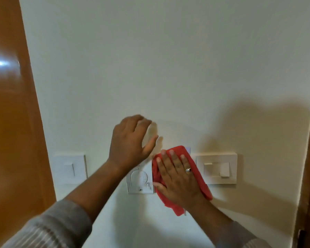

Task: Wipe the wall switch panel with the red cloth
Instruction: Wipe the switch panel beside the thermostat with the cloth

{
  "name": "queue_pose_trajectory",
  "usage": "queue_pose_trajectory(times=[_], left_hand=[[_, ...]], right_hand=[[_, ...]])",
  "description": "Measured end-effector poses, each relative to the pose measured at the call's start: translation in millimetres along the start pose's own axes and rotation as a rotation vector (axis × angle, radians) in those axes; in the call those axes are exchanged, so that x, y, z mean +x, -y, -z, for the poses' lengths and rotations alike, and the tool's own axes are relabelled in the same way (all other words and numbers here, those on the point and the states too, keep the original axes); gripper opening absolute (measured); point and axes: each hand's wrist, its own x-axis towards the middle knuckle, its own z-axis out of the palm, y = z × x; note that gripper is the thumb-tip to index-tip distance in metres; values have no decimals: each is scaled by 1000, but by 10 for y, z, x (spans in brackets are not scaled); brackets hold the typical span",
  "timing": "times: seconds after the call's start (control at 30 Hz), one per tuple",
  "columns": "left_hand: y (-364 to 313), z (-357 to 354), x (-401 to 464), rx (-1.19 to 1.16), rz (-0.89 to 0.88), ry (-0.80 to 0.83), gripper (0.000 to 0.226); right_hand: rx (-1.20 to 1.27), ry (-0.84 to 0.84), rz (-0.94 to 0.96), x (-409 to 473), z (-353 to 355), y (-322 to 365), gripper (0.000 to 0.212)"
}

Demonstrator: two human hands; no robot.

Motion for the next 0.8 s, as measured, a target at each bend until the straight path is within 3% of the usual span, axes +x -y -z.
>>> queue_pose_trajectory(times=[0.17,0.27,0.4,0.47,0.53,0.7,0.8], left_hand=[[373,-316,320,273,-190,68,79],[423,-444,362,315,-199,61,87],[468,-583,322,310,-83,-28,96],[464,-596,300,310,13,-32,99],[448,-594,296,304,39,-15,101],[436,-582,263,275,101,4,106],[404,-550,280,258,199,14,111]], right_hand=[[-132,0,528,-11,-77,-448,70],[-85,-56,491,-13,-95,-467,69],[-36,-88,115,-3,-158,-120,76],[-30,-75,27,0,-168,6,76],[-38,-67,118,-12,-149,-46,72],[-92,46,647,-50,-84,-558,60],[-115,58,693,25,-58,-674,64]])
